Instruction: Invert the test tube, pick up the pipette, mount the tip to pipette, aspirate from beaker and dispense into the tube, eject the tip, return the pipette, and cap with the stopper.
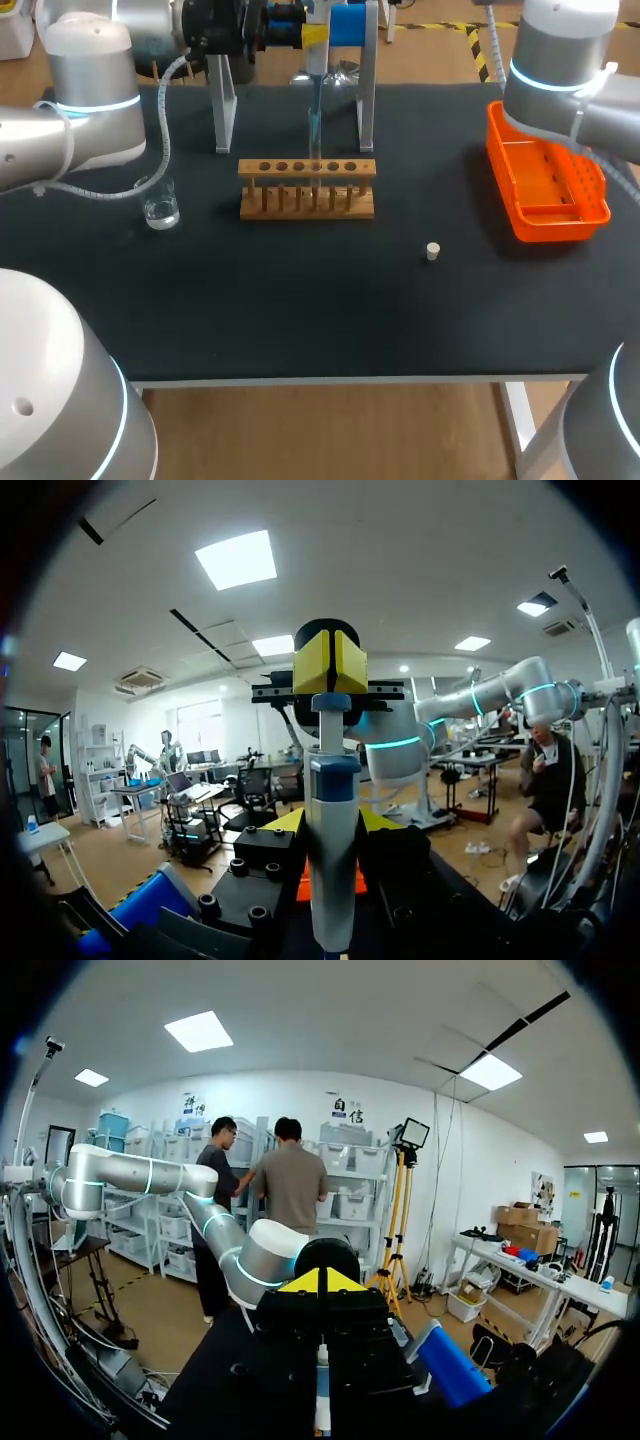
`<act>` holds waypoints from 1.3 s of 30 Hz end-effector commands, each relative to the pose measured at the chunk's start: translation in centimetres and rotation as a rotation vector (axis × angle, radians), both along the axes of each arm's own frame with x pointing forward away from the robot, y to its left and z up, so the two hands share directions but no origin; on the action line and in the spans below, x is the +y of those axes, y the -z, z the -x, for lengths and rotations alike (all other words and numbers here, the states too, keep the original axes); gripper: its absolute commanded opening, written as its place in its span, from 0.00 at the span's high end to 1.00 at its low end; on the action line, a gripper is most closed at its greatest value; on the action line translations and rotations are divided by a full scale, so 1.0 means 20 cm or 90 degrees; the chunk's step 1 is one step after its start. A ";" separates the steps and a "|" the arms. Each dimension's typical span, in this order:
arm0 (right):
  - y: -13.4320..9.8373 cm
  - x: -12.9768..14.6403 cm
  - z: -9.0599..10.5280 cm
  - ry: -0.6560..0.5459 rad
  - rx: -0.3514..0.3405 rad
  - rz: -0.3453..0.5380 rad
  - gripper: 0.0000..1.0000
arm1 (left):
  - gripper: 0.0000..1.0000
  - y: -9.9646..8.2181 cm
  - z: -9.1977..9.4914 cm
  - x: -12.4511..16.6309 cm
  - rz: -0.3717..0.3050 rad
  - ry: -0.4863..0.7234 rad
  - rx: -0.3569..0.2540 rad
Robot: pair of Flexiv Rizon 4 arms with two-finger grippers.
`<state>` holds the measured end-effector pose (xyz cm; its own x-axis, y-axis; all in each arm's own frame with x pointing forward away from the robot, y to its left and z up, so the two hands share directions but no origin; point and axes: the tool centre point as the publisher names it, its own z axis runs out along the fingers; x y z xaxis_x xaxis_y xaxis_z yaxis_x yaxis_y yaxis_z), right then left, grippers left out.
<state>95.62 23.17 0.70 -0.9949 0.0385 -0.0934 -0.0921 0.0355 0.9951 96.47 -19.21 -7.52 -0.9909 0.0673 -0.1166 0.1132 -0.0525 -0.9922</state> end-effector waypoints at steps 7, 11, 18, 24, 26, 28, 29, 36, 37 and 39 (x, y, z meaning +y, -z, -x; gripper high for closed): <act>-0.07 -0.17 0.08 -0.007 -0.043 -0.030 1.00 | 1.00 0.00 -0.01 0.01 -0.001 0.003 0.000; -0.07 -0.27 0.11 -0.011 -0.053 -0.044 1.00 | 1.00 0.00 -0.01 0.01 -0.001 0.003 0.000; -0.01 -0.45 0.13 0.007 -0.060 -0.049 0.00 | 1.00 0.00 -0.01 0.01 -0.001 0.003 0.000; 0.12 -0.54 0.11 0.030 -0.045 -0.021 0.00 | 1.00 0.00 -0.01 0.01 -0.001 0.003 0.000; 0.18 -0.55 0.10 0.039 -0.040 -0.006 0.00 | 1.00 0.00 -0.01 0.01 -0.001 0.003 0.000; 0.24 -0.56 0.09 0.046 -0.039 0.003 0.00 | 1.00 0.00 -0.01 0.01 -0.001 0.003 0.000; 0.28 -0.56 0.08 0.048 -0.033 0.009 0.00 | 1.00 0.00 -0.01 0.01 -0.001 0.003 0.000; 0.56 -0.49 0.02 0.037 -0.001 0.054 0.00 | 1.00 0.00 -0.01 0.01 -0.001 0.003 0.000; 0.60 -0.47 0.01 0.029 0.001 0.057 0.00 | 1.00 0.00 -0.01 0.01 -0.001 0.003 0.000; 0.68 -0.44 0.00 0.016 0.005 0.064 0.00 | 1.00 0.00 -0.01 0.01 -0.001 0.003 0.000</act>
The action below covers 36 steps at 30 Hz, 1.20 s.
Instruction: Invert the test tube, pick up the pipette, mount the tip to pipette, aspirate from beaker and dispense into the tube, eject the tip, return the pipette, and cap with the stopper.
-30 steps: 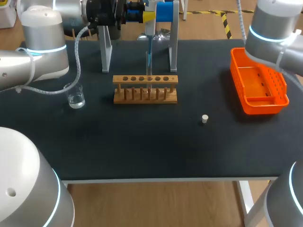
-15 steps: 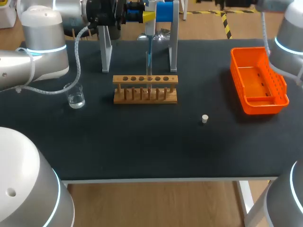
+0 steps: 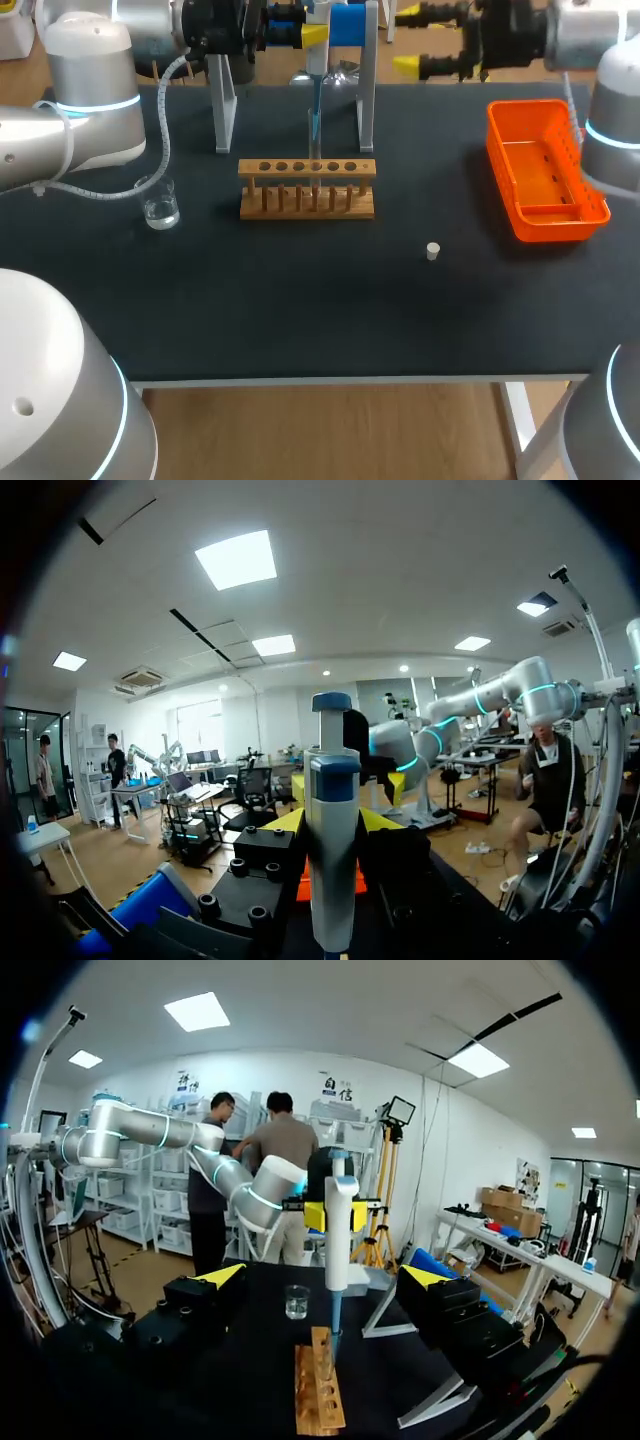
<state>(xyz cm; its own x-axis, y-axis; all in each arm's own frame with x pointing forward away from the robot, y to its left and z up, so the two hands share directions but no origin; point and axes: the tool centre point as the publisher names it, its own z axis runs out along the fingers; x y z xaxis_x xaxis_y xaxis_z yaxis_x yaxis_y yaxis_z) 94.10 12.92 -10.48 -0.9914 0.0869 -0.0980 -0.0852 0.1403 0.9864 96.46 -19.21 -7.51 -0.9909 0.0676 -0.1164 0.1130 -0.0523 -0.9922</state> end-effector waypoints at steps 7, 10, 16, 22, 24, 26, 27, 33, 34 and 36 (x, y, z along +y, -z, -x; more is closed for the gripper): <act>0.37 0.16 -0.13 -0.043 0.005 0.020 0.00 | 1.00 0.00 -0.01 0.00 -0.001 0.003 0.000; 0.44 0.20 -0.14 -0.053 0.006 0.031 0.00 | 1.00 0.00 -0.01 0.00 -0.001 0.003 0.000; 0.55 0.27 -0.15 -0.078 0.016 0.060 0.00 | 1.00 0.00 -0.01 0.00 -0.001 0.003 0.000; 0.63 0.33 -0.15 -0.085 0.025 0.092 0.00 | 1.00 0.00 -0.01 0.00 -0.001 0.003 0.000; 0.66 0.35 -0.15 -0.086 0.028 0.095 0.00 | 1.00 0.00 -0.01 0.00 -0.001 0.003 0.000; 0.69 0.37 -0.15 -0.091 0.033 0.106 0.00 | 1.00 0.00 -0.01 0.00 -0.001 0.003 0.000; 0.70 0.38 -0.15 -0.095 0.029 0.112 0.00 | 1.00 0.00 -0.01 0.00 -0.001 0.003 0.000; 0.78 0.45 -0.16 -0.090 0.037 0.129 0.00 | 1.00 0.00 -0.01 0.00 -0.001 0.003 0.000; 0.80 0.46 -0.16 -0.090 0.038 0.136 0.00 | 1.00 0.00 -0.01 0.00 -0.001 0.003 0.000; 0.82 0.48 -0.16 -0.087 0.040 0.144 0.00 | 1.00 0.00 -0.01 0.00 -0.001 0.003 0.000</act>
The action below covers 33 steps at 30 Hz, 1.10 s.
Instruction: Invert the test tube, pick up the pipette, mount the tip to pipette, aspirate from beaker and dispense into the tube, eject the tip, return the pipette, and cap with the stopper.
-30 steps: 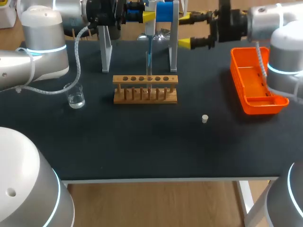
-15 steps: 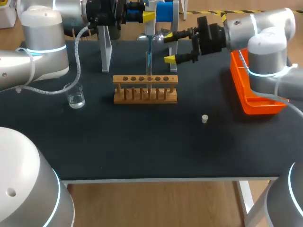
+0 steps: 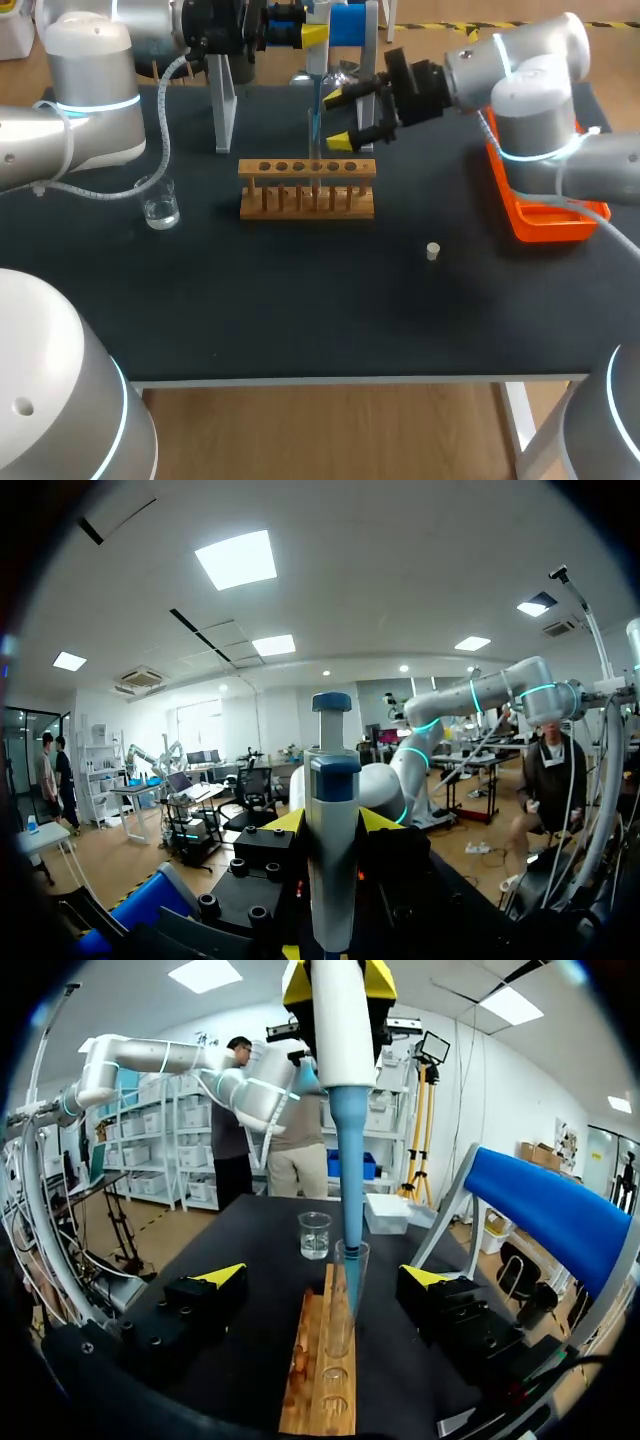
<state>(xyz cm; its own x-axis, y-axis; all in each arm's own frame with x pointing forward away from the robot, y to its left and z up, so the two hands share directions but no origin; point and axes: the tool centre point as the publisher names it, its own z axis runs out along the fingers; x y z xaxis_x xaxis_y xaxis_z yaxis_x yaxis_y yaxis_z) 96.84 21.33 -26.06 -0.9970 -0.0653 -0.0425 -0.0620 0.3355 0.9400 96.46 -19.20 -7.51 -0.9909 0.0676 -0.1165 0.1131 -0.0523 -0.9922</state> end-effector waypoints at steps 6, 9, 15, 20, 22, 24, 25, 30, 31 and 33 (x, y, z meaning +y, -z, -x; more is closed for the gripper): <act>0.10 0.12 -0.03 0.010 -0.013 0.032 0.00 | 1.00 0.00 -0.01 0.00 -0.001 0.003 0.000; 0.13 0.14 -0.04 0.017 -0.021 0.039 0.00 | 1.00 0.00 -0.01 0.00 -0.001 0.003 0.000; 0.19 0.16 -0.05 0.028 -0.030 0.056 0.00 | 1.00 0.00 -0.01 0.00 -0.001 0.003 0.000; 0.23 0.17 -0.06 0.038 -0.033 0.073 0.00 | 1.00 0.00 -0.01 0.00 -0.001 0.003 0.000; 0.24 0.17 -0.06 0.041 -0.032 0.076 0.00 | 1.00 0.00 -0.01 0.00 -0.001 0.003 0.000; 0.25 0.18 -0.07 0.046 -0.032 0.082 0.00 | 1.00 0.00 -0.01 0.00 -0.001 0.003 0.000; 0.25 0.18 -0.07 0.048 -0.030 0.081 0.00 | 1.00 0.00 -0.01 0.00 -0.001 0.003 0.000; 0.25 0.19 -0.08 0.059 -0.033 0.087 0.00 | 1.00 0.00 -0.01 0.00 -0.001 0.003 0.000; 0.25 0.19 -0.08 0.061 -0.032 0.086 0.00 | 1.00 0.00 -0.01 0.00 -0.001 0.003 0.000; 0.25 0.20 -0.08 0.062 -0.032 0.087 0.00 | 1.00 0.00 -0.01 0.00 -0.001 0.003 0.000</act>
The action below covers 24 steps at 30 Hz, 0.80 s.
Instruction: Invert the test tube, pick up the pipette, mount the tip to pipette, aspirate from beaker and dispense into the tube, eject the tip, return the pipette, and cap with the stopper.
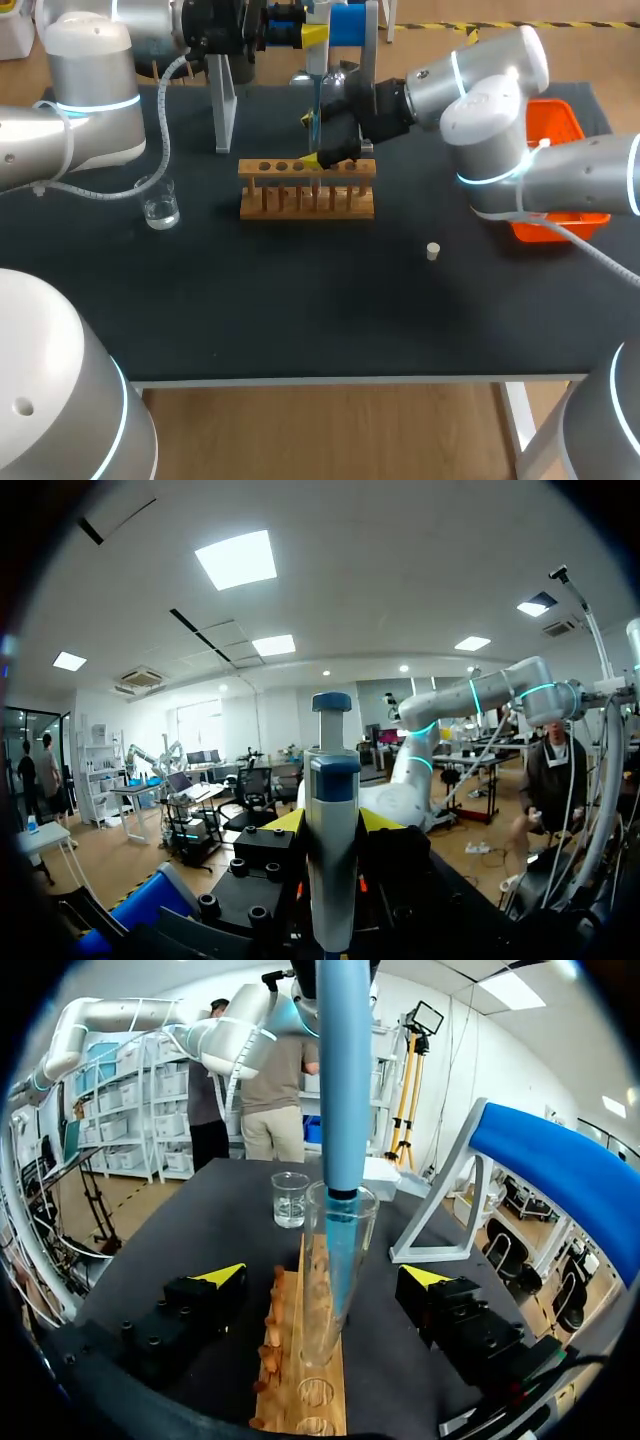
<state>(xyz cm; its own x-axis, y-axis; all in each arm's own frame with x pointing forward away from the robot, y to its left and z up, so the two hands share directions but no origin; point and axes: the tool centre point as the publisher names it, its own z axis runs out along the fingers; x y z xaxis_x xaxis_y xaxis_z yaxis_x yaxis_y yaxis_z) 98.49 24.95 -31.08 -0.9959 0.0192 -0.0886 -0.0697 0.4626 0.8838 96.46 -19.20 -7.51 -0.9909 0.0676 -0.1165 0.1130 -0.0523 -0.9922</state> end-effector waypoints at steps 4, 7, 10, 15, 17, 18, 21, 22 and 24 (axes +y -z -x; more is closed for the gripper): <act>0.00 0.04 -0.01 0.007 -0.002 0.004 0.00 | 1.00 0.00 -0.01 0.00 -0.001 0.003 0.000; 0.00 0.05 -0.01 0.009 -0.003 0.004 0.00 | 1.00 0.00 -0.01 0.00 -0.001 0.003 0.000; 0.00 0.06 -0.01 0.012 -0.004 0.005 0.00 | 1.00 0.00 -0.01 0.00 -0.001 0.003 0.000; 0.01 0.07 -0.01 0.016 -0.008 0.008 0.00 | 1.00 0.00 -0.01 0.00 -0.001 0.003 0.000; 0.01 0.07 -0.01 0.017 -0.008 0.008 0.00 | 1.00 0.00 -0.01 0.00 -0.001 0.003 0.000; 0.01 0.07 -0.01 0.018 -0.008 0.008 0.00 | 1.00 0.00 -0.01 0.00 -0.001 0.003 0.000; 0.01 0.07 -0.01 0.017 -0.008 0.008 0.00 | 1.00 0.00 -0.01 0.00 -0.001 0.003 0.000; 0.01 0.07 -0.01 0.016 -0.008 0.009 0.00 | 1.00 0.00 -0.01 0.00 -0.001 0.003 0.000; 0.01 0.07 -0.01 0.014 -0.009 0.009 0.00 | 1.00 0.00 -0.01 0.00 -0.001 0.003 0.000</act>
<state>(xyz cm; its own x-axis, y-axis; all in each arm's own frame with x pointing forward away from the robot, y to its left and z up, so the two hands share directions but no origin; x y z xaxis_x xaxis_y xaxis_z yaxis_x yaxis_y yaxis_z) 98.57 26.38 -31.17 -0.9938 0.0408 -0.1030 -0.0712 0.4766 0.8762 96.46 -19.20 -7.51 -0.9909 0.0676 -0.1165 0.1130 -0.0523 -0.9922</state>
